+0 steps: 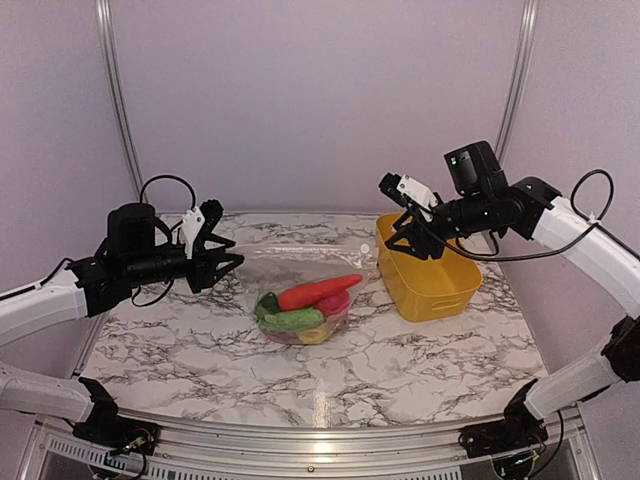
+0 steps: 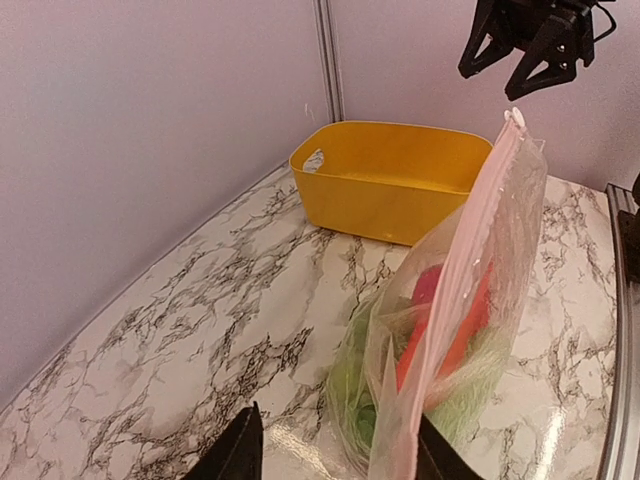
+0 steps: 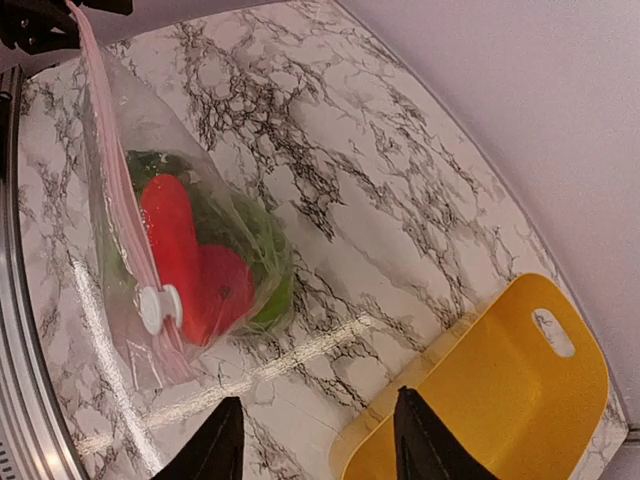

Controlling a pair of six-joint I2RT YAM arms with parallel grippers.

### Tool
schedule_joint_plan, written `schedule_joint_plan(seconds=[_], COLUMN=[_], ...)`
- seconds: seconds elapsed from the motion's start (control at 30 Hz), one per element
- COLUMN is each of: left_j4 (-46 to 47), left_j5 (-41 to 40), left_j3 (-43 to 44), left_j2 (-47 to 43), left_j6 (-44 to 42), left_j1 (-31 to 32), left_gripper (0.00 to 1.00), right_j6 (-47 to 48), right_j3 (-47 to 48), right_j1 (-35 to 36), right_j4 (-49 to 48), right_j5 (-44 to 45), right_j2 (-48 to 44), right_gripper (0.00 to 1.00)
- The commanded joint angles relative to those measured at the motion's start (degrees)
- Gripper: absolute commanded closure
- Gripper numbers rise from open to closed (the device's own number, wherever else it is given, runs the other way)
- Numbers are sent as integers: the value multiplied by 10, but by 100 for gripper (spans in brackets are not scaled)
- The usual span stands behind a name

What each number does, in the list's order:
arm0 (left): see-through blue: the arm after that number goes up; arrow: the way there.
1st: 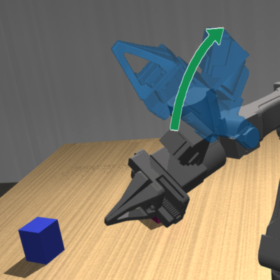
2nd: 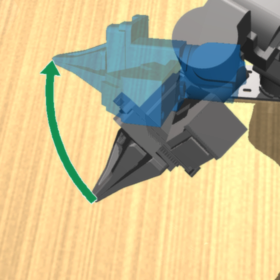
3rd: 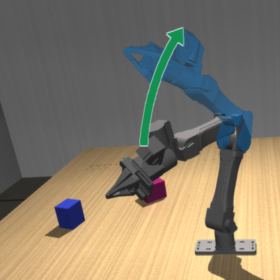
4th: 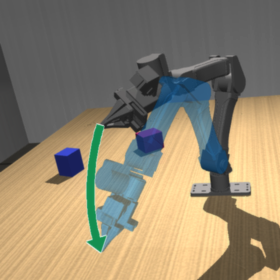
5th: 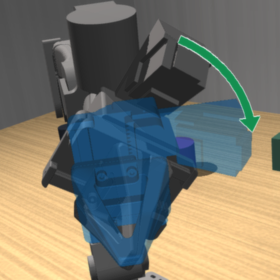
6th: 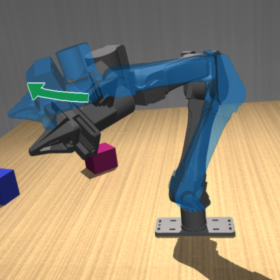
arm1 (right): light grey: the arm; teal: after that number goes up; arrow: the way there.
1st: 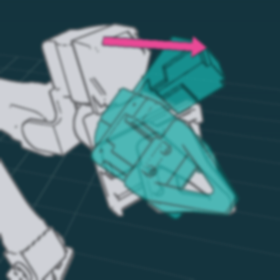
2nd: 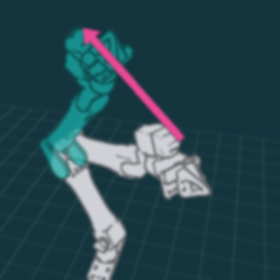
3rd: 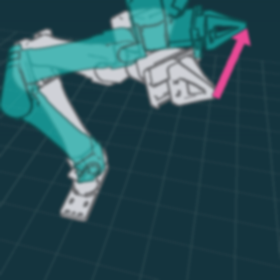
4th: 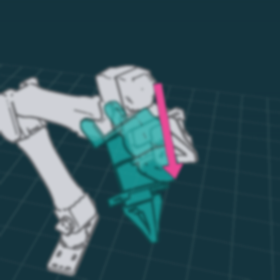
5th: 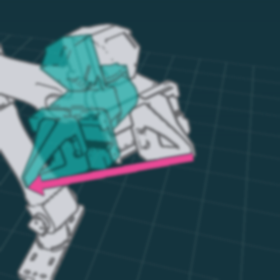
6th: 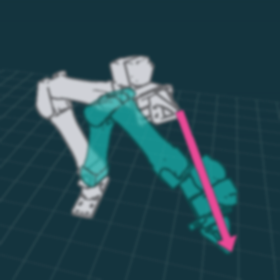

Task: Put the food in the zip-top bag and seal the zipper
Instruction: Zip the zipper on the zipper food storage bag, then place the zipper food storage bag at the center of the board, then reset both arms

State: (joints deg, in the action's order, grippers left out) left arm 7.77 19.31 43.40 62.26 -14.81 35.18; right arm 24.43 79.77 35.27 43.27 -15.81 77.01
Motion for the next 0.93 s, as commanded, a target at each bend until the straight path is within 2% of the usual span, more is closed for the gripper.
schedule_joint_plan(seconds=[0.0, 0.1, 0.17, 0.27, 0.37, 0.53, 0.7, 0.9], left_j4=[-23, -74, -108, -107, -97, -60, -30, -38], left_j5=[-47, -70, -109, -148, -162, -190, -329, -452], left_j3=[21, 57, 70, 67, 67, 93, 121, 175], left_j2=[0, -13, -26, -48, -50, -32, 13, 88], left_j6=[19, -7, -27, -20, 8, 43, 74, 143], left_j1=[-3, -3, -4, -19, -41, -48, -53, -80], left_gripper=[45, 29, 23, 14, 9, 2, 1, 1], right_j6=[-32, -51, -81, -136, -197, -284, -336, -327], right_j3=[68, 89, 85, 59, 31, 6, 11, -25], right_j1=[-5, -6, -20, -67, -130, -144, -145, -145], right_j4=[-6, -20, -42, -108, -162, -178, -156, -215], right_j5=[-8, 30, 82, 181, 199, 329, 416, 430], right_j2=[15, 22, 17, -3, -22, -19, -1, -11], right_gripper=[46, 35, 23, 2, 2, 1, 1, 1])
